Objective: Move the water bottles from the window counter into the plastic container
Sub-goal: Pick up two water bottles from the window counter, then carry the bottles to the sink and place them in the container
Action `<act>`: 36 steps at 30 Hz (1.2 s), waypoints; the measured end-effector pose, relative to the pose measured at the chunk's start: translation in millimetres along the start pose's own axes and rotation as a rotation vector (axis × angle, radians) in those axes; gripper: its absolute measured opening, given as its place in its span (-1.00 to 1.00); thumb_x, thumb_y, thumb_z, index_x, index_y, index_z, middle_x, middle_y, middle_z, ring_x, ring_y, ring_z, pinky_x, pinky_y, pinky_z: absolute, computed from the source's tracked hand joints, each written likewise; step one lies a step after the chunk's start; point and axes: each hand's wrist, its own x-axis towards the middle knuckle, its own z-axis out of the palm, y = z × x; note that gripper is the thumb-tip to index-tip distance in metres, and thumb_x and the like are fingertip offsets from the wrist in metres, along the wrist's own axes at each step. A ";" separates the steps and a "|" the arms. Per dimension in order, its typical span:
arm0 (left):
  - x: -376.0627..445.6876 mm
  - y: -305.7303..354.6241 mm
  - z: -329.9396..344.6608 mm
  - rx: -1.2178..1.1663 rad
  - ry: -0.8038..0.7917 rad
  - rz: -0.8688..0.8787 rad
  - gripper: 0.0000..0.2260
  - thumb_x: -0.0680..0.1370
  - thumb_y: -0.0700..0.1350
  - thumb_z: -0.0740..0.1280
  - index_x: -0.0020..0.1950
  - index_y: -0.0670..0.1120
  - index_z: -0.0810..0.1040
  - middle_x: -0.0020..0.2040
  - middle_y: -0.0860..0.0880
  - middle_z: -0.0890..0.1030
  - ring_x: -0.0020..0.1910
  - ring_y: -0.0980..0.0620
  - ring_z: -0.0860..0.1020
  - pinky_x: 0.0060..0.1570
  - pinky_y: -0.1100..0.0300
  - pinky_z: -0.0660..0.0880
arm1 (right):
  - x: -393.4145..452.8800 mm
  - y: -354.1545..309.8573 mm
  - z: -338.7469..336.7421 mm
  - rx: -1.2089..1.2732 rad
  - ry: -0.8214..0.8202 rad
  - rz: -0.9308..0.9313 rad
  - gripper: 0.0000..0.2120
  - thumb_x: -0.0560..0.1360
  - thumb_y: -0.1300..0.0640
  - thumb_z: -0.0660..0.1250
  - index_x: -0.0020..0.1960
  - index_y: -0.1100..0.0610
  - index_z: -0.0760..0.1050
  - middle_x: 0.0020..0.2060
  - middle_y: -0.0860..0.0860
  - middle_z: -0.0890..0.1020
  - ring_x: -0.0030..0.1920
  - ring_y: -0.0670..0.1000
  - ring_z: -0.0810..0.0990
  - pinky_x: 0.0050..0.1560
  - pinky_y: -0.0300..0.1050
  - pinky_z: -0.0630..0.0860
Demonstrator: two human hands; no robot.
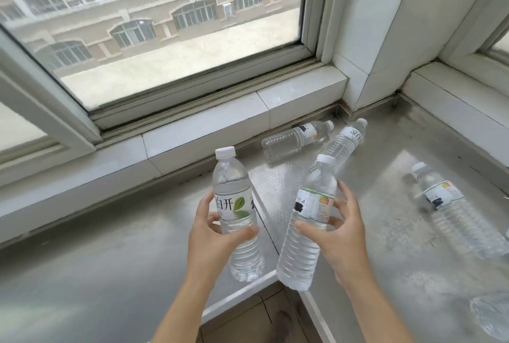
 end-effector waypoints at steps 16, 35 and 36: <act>-154.7 -53.2 -186.4 -0.179 0.374 0.039 -0.17 0.21 -0.15 0.68 0.21 0.43 0.31 0.07 0.08 0.61 0.00 0.08 0.62 -0.14 0.21 0.52 | -149.0 -32.8 131.5 -0.165 -0.469 -0.213 -0.01 0.14 0.22 0.65 0.37 -0.26 0.20 0.18 -0.10 0.50 0.05 -0.04 0.55 -0.14 -0.18 0.51; -517.0 -173.3 -387.4 -0.352 1.227 -0.060 -0.19 0.09 0.07 0.64 0.30 0.31 0.47 -0.02 0.04 0.72 -0.02 0.06 0.68 0.01 -0.03 0.63 | -502.7 -27.9 294.5 -0.139 -1.357 -0.416 -0.01 0.08 0.28 0.65 0.31 -0.31 0.30 0.08 -0.15 0.56 -0.15 -0.10 0.65 -0.26 -0.19 0.60; -533.1 -179.9 -391.4 -0.372 1.279 -0.066 -0.23 0.11 0.04 0.64 0.28 0.32 0.48 -0.03 0.06 0.72 -0.03 0.08 0.68 -0.01 -0.01 0.63 | -519.2 -27.0 303.7 -0.138 -1.410 -0.426 -0.01 0.08 0.26 0.65 0.31 -0.32 0.30 0.07 -0.15 0.57 -0.13 -0.06 0.65 -0.23 -0.15 0.60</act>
